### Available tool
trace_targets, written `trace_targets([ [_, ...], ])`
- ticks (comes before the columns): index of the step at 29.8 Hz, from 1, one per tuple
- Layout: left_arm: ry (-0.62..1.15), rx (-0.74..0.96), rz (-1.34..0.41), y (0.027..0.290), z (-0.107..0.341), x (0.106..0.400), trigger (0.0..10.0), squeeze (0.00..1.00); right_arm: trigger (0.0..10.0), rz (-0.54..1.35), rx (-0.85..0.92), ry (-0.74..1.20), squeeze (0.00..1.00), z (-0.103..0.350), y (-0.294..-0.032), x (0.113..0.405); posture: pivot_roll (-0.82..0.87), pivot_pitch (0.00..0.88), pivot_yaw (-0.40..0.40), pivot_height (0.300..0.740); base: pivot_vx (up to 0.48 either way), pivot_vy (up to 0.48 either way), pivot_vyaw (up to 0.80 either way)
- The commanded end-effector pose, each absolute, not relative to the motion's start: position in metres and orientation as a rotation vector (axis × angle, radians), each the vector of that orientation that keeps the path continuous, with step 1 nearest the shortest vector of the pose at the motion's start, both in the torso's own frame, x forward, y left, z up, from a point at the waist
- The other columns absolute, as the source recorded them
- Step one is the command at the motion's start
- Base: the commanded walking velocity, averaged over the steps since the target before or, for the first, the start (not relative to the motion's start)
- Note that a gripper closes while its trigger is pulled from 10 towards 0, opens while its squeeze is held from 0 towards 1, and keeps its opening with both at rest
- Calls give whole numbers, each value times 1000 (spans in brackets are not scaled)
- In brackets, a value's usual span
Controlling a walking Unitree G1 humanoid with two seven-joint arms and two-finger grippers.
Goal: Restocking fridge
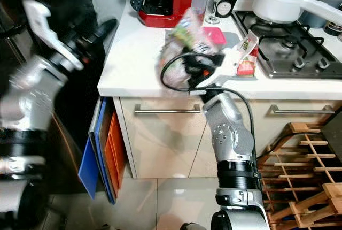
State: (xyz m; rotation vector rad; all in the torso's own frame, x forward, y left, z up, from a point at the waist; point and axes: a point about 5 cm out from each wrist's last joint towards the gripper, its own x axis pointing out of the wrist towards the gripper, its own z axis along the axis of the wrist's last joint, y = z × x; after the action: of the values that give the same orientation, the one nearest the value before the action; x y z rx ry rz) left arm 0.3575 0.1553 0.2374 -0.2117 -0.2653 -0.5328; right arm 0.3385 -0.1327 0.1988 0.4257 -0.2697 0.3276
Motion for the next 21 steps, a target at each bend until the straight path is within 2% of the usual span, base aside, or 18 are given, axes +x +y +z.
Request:
trace_targets([
  [1, -278, -172, -497, 153, 240, 355, 10000, 0, 0, 300, 340, -354, 0, 211, -130, 338, -87, 0, -10, 740, 0, 0, 0],
  [3, -294, -112, -451, 145, 236, 351, 10000, 0, 0, 227, 181, -428, 0, 216, -130, 335, -83, 0, -11, 740, 0, 0, 0],
  [11, -256, 4, -231, 145, 217, 338, 10000, 0, 0, 162, -124, -549, 0, 200, -109, 318, -67, 0, -15, 740, 0, 0, 0],
  [17, -200, 34, -126, 141, 196, 329, 10000, 0, 0, 79, -233, -546, 0, 178, -110, 312, -56, 0, -27, 740, 0, 0, 0],
  [21, -175, 46, -111, 143, 188, 327, 10000, 0, 0, -3, -240, -536, 0, 175, -125, 311, -66, 0, -21, 740, 0, 0, 0],
])
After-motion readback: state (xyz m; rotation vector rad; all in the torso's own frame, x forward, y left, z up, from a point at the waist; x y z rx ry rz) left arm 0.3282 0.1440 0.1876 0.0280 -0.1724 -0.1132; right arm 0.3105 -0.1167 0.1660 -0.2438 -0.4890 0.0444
